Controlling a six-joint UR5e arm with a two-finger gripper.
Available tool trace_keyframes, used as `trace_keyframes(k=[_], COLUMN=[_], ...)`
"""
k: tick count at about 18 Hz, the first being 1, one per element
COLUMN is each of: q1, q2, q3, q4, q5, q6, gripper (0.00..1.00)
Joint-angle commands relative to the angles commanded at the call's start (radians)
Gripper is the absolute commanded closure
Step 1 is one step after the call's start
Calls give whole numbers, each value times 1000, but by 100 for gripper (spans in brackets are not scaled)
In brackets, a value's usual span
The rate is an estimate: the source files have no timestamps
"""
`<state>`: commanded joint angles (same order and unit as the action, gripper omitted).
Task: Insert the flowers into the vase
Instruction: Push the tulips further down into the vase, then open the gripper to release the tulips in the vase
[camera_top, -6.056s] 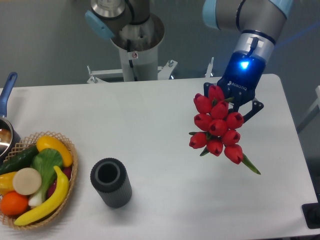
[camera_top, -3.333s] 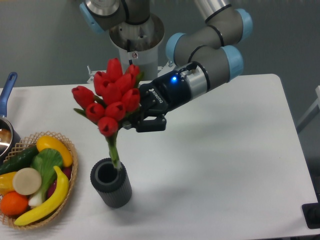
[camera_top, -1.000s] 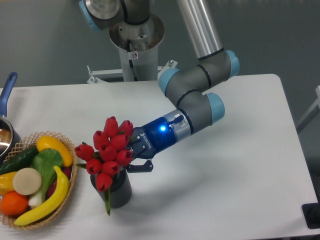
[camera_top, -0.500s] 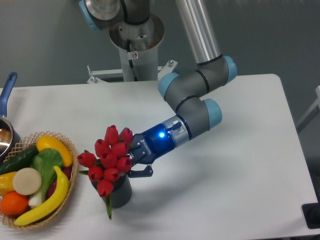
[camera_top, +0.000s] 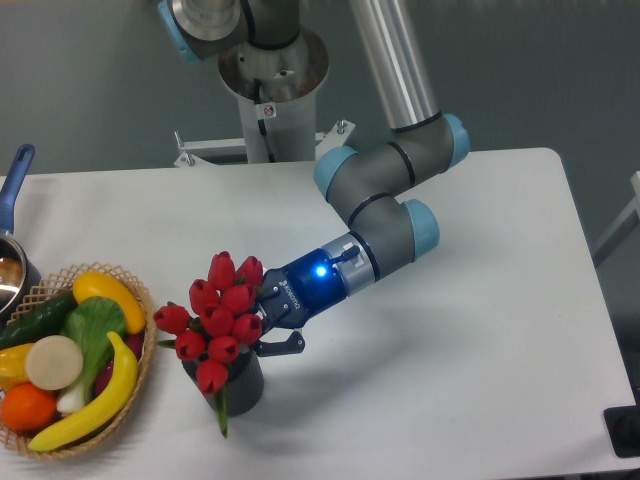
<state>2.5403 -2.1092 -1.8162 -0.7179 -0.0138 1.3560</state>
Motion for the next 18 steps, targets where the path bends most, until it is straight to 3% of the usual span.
trace_keyframes(k=[2, 6, 11, 16, 18], q1=[0, 2, 5, 11, 18], q2=[-2, 2, 11, 15, 52], q3=[2, 5, 5, 3, -5], q4=[0, 0, 2, 3, 2], q5=[2, 2, 60, 87, 159], q6=[0, 0, 2, 32, 51], gripper=[50, 22, 0, 0, 0])
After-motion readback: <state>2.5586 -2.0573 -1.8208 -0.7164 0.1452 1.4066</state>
